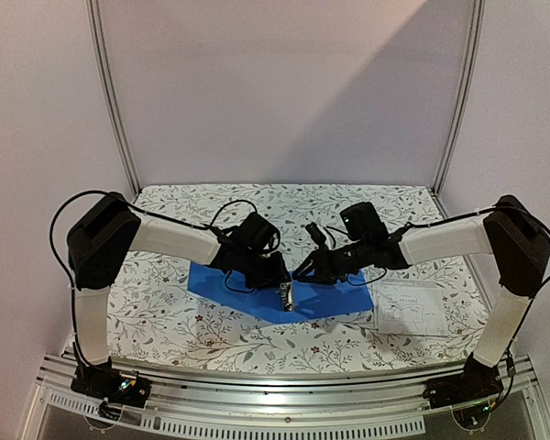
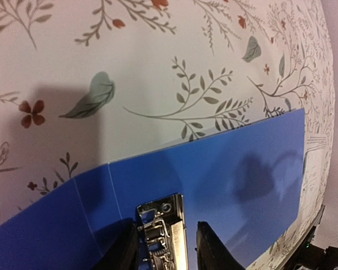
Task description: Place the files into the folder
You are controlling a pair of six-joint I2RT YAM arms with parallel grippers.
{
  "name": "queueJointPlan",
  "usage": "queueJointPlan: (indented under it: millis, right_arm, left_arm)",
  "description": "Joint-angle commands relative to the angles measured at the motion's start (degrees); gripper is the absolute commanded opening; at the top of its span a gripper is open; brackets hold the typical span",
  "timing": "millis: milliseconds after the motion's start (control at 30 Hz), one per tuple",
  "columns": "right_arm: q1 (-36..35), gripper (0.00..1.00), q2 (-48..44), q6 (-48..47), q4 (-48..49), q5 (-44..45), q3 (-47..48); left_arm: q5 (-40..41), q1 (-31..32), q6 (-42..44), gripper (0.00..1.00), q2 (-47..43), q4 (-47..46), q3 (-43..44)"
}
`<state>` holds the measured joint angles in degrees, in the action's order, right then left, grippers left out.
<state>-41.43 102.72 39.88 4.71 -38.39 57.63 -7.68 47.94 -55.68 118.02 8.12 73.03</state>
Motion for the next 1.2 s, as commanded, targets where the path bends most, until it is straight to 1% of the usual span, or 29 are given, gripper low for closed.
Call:
queueJointPlan:
  millis: [0,100,333,467,600,667,733,900,1067,1167]
  right_arm:
    - [1.18,0.26,-2.63,-4.94,-2.63,1.24,-1.99]
    - [1.90,0.27,-2.46,-5.97,-3.27,2.11,-2.70]
    - [2.34,0.27,-2.00,-8.11,-5.37,5.41,-3.62]
    - [2.38,0.26,-1.70,-9.25,-6.96,6.65,-3.83]
    - [2.46,0.25,-1.06,-10.95,-8.39,9.24,-4.18]
    - [2.49,0.21,-0.50,-11.42,-8.96,10.42,-4.27]
    - [2.47,0.15,0.29,-11.55,-8.86,10.38,-4.59]
    - [2.48,0.05,1.79,-11.15,-7.66,9.42,-5.60]
    - [2.57,0.03,3.54,-11.06,-8.58,9.92,-5.77]
    - [2.56,0.02,4.60,-10.83,-8.76,9.83,-5.86]
  left_arm:
    - [0.22,-0.48,3.48,0.37,-3.04,1.48,2.88]
    - [2.48,-0.48,8.99,0.38,-5.46,4.36,4.77]
    - [5.44,0.71,28.06,0.42,-7.89,17.04,9.14]
    - [7.49,3.13,39.74,0.45,-8.06,24.30,11.91]
    - [13.81,7.38,49.82,0.45,-5.18,32.43,16.25]
    - [17.10,9.16,52.29,0.46,-3.75,34.92,17.28]
    - [17.89,10.19,53.76,0.46,-2.51,36.24,17.93]
    - [19.88,10.86,54.16,0.45,0.31,37.29,19.30]
    - [21.54,10.86,54.79,0.44,2.67,38.31,20.78]
    - [24.32,10.73,54.91,0.44,4.56,39.28,22.95]
